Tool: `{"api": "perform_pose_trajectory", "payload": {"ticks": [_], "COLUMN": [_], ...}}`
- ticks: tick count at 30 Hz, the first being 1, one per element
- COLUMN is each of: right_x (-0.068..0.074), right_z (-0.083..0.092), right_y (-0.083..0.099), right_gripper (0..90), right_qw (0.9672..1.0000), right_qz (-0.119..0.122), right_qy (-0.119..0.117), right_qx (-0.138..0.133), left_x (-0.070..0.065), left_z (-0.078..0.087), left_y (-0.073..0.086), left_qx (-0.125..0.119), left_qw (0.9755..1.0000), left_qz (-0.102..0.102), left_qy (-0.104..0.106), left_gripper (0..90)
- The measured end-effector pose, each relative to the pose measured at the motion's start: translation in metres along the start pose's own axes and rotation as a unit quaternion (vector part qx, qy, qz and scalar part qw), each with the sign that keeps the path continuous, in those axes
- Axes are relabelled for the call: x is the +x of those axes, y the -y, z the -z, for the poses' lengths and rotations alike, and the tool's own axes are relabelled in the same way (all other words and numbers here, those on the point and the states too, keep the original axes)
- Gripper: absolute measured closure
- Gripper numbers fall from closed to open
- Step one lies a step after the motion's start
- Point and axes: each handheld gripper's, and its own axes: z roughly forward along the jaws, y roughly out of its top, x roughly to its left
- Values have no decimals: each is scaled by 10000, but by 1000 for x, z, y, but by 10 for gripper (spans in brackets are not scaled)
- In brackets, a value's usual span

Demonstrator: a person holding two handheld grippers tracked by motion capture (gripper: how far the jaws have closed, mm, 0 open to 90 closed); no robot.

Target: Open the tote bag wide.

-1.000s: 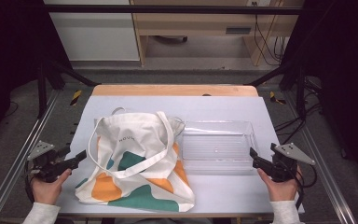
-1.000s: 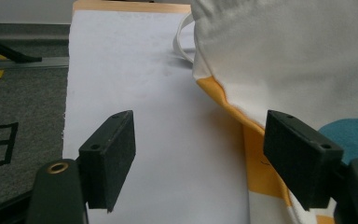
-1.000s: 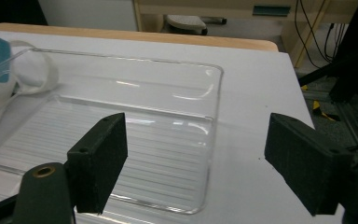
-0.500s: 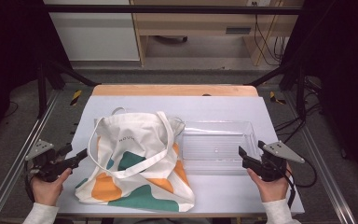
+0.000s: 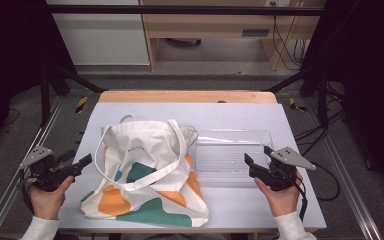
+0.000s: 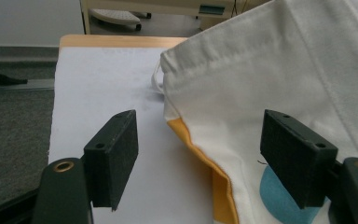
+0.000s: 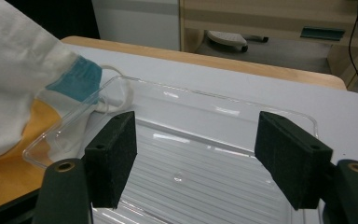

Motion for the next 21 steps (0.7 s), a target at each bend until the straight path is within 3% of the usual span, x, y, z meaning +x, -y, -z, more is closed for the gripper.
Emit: {"api": "perform_pose_trajectory", "payload": {"ticks": [7, 14, 21], "right_x": [10, 23, 37], "right_z": [-6, -8, -10], "right_y": [-12, -30, -45], "right_gripper": [304, 305, 307], "right_qw": [9999, 9995, 9988], "right_qz": [78, 122, 152], "right_qy": [-92, -256, -411], "right_qx": [-26, -162, -229], "left_x": [-2, -5, -14], "left_z": [5, 15, 15], "left_y": [-12, -33, -46], "left_qx": [-102, -428, -498], "left_qw": [9999, 9989, 9983], "left_qz": [-67, -46, -108], "left_qy": [56, 167, 271], "left_gripper": [295, 304, 309]}}
